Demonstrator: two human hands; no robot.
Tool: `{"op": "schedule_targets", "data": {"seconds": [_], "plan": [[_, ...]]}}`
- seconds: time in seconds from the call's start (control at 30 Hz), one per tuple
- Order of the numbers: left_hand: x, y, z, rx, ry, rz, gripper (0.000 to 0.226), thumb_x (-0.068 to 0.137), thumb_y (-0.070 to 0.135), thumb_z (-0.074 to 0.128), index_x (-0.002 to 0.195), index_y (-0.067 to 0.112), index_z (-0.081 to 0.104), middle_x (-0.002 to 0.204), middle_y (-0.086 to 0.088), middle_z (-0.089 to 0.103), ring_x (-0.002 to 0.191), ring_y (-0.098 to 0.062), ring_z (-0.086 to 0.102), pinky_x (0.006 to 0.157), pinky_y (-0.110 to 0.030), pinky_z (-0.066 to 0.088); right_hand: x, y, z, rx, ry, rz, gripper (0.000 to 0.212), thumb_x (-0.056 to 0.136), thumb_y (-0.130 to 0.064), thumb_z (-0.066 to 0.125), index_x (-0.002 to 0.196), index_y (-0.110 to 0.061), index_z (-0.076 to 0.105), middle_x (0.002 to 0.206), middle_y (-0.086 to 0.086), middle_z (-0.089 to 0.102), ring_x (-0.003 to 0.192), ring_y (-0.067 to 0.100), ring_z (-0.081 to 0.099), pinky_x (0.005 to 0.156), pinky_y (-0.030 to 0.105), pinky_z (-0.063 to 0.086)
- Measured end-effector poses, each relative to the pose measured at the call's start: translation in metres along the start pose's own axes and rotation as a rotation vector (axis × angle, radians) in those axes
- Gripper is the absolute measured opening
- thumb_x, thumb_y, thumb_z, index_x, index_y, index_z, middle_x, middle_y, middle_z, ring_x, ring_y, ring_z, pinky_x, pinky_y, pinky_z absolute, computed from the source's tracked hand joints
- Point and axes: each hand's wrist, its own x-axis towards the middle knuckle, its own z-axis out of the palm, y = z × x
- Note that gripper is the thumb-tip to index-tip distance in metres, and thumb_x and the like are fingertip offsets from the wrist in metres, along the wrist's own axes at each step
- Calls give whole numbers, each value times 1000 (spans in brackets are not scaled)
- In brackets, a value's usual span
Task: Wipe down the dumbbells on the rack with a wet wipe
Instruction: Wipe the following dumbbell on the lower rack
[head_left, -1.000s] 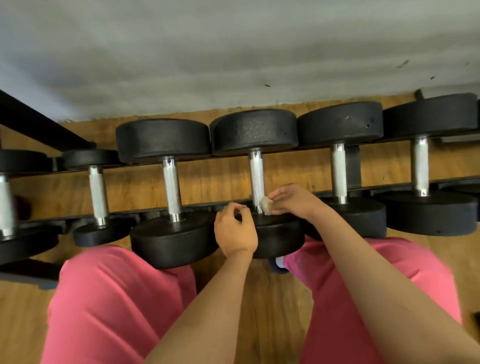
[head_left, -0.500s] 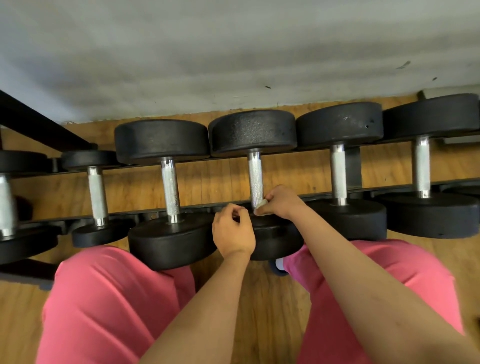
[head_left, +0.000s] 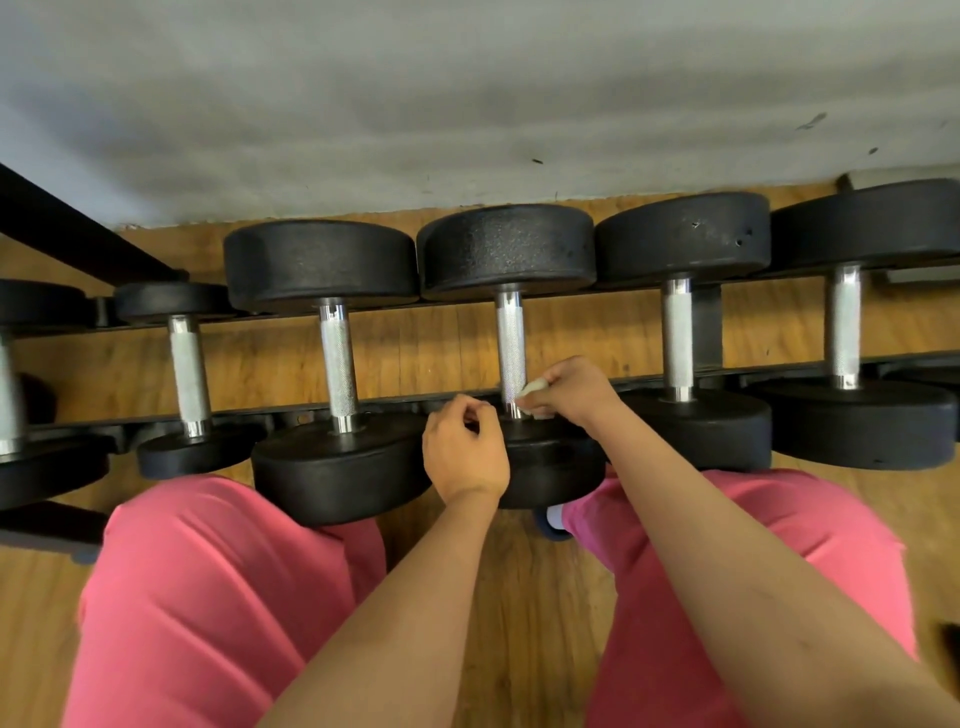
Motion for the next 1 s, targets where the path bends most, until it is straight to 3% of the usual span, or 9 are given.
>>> {"op": "schedule_targets", "data": {"seconds": [0.1,0.17,0.27,0.37,0.47,0.63,0.83,1.0], "plan": [[0,-1,-1,6,-3,6,18,94,26,53,85,19,67,88,6,55,84,-14,54,72,-28,38,-4,-2,-5,193,-44,-30,29,77,-20,81,100,-6,71,98,14,72,94,21,67,97,40,51],[0,0,-1,9,-5,5,18,94,27,54,84,19,67,86,8,53,83,-14,53,71,-27,37,-6,-4,-9,391,-51,-32,23,86,-12,70,106,1,69,108,21,69,102,31,66,103,41,48],[0,0,-1,12,-11,14,19,94,28,54,83,20,66,82,9,52,82,-13,53,70,-26,35,-11,-6,-10,502,-23,-35,20,95,4,50,109,4,65,119,22,63,106,29,63,88,26,55],[1,0,-1,15,-11,29,19,94,28,54,82,19,66,79,12,50,83,-14,54,71,-28,38,-11,-2,-9,339,-56,-94,30,93,5,55,122,1,61,112,14,65,96,16,63,79,20,55],[0,1,-3,16,-12,51,19,93,26,55,82,17,67,75,16,47,85,-16,54,74,-32,42,-9,0,-9,153,-101,-96,28,90,-2,64,118,-2,65,103,12,69,84,13,65,75,17,53],[-1,1,-3,27,-6,72,20,93,26,54,80,17,66,74,16,47,85,-15,54,74,-32,43,-4,0,-4,-66,-108,-122,19,84,-11,73,102,-4,71,93,13,72,86,20,66,83,30,51],[-1,1,-3,23,-7,89,20,93,24,53,80,15,66,72,17,47,85,-15,53,72,-30,39,2,-2,-5,-142,-131,-107,22,79,-16,79,96,-5,71,88,8,69,87,21,65,84,35,51],[-1,0,-2,14,-10,78,20,93,25,53,80,16,66,75,16,48,85,-16,54,75,-34,43,-3,1,-11,-12,-99,-124,7,81,-6,75,81,-5,69,76,7,66,72,12,61,70,20,48]]}}
